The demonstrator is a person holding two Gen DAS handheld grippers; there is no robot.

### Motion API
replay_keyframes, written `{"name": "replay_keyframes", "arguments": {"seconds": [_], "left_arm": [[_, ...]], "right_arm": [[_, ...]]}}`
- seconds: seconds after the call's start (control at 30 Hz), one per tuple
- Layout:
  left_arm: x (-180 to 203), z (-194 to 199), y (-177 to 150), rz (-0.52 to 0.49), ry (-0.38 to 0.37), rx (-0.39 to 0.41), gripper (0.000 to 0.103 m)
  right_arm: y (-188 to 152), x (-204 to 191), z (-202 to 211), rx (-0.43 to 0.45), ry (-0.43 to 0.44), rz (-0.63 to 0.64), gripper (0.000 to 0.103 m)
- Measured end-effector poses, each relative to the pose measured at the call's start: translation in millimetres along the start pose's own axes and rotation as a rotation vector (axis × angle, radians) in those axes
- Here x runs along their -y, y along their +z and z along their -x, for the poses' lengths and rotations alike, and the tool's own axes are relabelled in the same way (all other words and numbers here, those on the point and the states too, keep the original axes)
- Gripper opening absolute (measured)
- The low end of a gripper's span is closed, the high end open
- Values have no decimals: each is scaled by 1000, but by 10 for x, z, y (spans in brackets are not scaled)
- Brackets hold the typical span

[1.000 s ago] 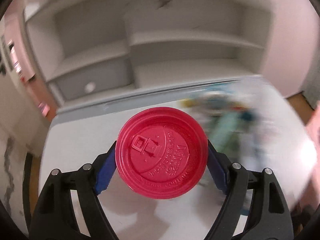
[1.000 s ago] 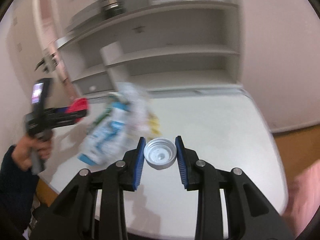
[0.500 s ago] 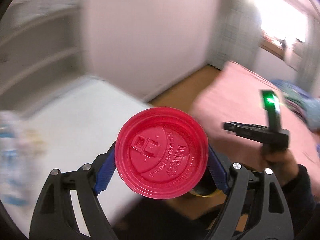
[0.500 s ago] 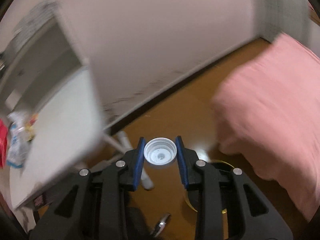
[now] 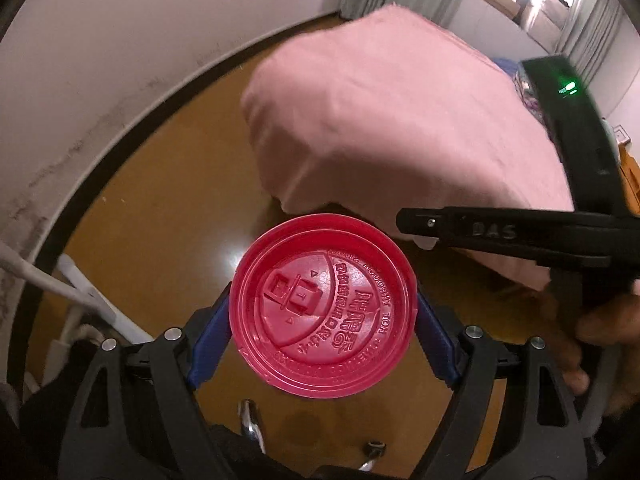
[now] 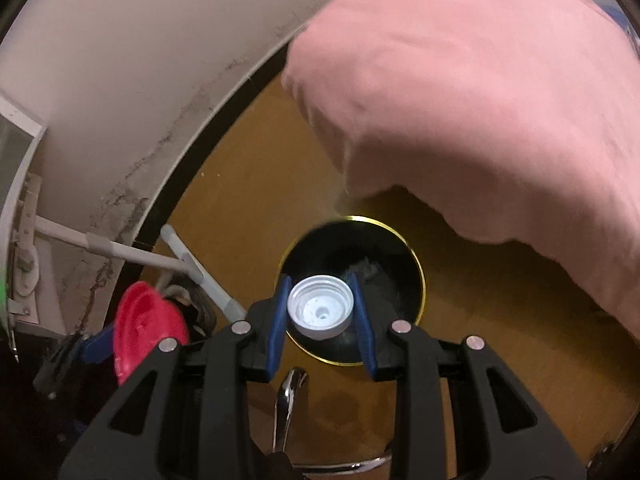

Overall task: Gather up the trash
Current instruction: 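Carry the red lid and white cap to the bin and release both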

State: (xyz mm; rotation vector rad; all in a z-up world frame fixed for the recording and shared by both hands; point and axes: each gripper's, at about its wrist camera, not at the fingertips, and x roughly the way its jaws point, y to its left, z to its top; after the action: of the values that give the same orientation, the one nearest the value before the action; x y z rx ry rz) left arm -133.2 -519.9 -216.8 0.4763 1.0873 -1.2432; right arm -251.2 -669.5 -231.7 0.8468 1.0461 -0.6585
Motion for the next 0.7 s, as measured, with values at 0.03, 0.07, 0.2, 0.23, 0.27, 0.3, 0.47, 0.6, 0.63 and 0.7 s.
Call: {"name": "replay_keyframes", "arguments": {"seconds": [0.03, 0.07, 0.2, 0.23, 0.27, 0.3, 0.47, 0.6, 0.63, 0.7], "left_arm": [[6, -71, -5, -4, -8, -13, 80], [9, -109, 11, -9, -7, -20, 80], [168, -201, -34, -28, -1, -24, 82], [175, -214, -20, -33, 4, -19, 83], [182, -230, -13, -37, 6, -18, 84], [175, -267, 7, -39, 8, -23, 84], [190, -270, 96, -27, 24, -24, 91], [111, -216, 97, 0, 28, -16, 91], [79, -187, 93, 10, 27, -12, 91], [21, -126, 83, 27, 28, 0, 91]], "right_arm": [[-7, 24, -2, -2, 0, -3, 31], [-23, 43, -9, -2, -3, -6, 31], [-35, 77, -6, 3, -3, -20, 31], [-33, 85, 10, 5, -3, -23, 31], [-32, 96, 23, 8, -4, -27, 31], [-32, 111, 38, 13, -4, -31, 31], [-9, 98, -1, 9, -5, -30, 31], [3, 31, -15, 1, 1, -9, 31], [-3, 18, -20, -3, 2, -4, 31], [3, -17, -49, -11, 0, 7, 31]]}}
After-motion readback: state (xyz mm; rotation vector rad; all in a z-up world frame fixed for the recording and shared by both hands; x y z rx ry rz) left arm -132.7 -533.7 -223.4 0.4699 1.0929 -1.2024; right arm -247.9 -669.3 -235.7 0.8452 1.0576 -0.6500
